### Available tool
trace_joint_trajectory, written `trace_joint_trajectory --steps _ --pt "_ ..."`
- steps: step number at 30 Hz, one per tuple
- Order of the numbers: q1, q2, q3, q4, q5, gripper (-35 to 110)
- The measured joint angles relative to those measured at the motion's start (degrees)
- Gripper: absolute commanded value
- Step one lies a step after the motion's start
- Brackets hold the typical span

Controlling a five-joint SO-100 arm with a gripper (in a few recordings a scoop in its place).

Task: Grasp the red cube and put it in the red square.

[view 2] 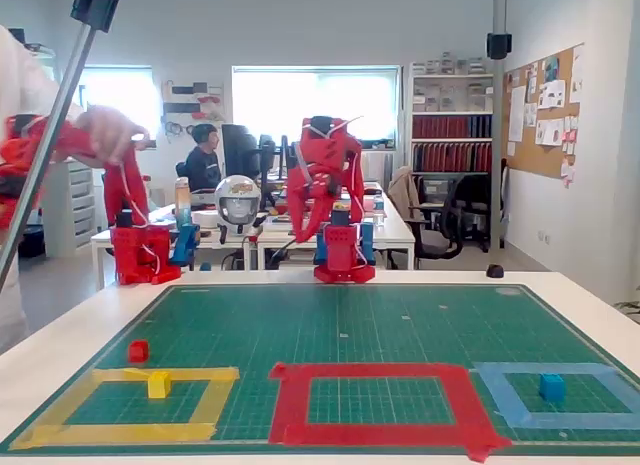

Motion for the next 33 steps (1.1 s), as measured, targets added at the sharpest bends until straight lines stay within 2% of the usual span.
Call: trace_joint_trajectory --steps 7,14,21,27,33 --pt "6.33 -33.31 -34.45 1.93 4.31 -1" --pt "9.05 -51.15 -57.30 2.11 7.38 0" --pt "14.06 -56.07 -64.60 1.32 16.79 0" --pt "18.90 -63.37 -68.03 -4.66 26.46 0" --pt "21.71 -69.79 -70.22 -8.53 31.82 0"
